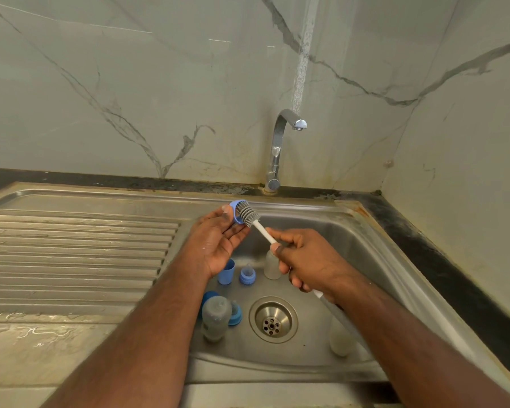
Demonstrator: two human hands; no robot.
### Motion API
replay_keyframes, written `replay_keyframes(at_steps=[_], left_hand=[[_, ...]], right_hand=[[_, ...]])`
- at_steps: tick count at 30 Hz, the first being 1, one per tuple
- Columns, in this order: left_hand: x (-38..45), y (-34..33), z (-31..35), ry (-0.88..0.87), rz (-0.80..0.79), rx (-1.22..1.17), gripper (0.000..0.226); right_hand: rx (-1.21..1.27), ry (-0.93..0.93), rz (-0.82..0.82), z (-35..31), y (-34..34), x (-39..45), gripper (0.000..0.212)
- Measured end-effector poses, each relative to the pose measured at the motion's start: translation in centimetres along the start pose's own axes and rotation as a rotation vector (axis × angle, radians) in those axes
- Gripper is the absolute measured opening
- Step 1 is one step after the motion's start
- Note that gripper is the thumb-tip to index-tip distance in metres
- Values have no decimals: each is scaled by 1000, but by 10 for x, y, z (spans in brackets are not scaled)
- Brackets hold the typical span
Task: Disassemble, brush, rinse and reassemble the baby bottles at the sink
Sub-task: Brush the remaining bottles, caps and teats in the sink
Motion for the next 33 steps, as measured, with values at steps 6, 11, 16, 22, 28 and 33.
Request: replay_keyframes(at_steps=[6, 11, 16, 22, 28, 33], left_hand=[[-1, 2, 0, 15, 13, -16, 29], [-2, 2, -1, 26, 11, -13, 30], [-3, 5, -3, 33, 42, 42, 27], [-2, 5, -4, 30, 53, 89, 26], [2, 4, -3, 13, 72, 100, 29], [1, 4, 1, -23, 97, 122, 28]], right_hand=[[-156, 16, 16, -2, 15, 1, 38], [-191, 64, -2, -3, 6, 2, 40], [-495, 99, 33, -5, 16, 4, 41], [-489, 110, 28, -1, 8, 5, 40], [-831, 187, 173, -13, 16, -1, 46], [-897, 142, 134, -9, 4, 4, 49]])
Point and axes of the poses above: each hand's wrist, its own x-axis towards the middle knuckle, its own y-axis out of the back of the hand, z = x × y, the point moved 6 cm from there along x, towards the middle knuckle, and after that the axes turned 7 degrees about x, right-handed, at the moved point
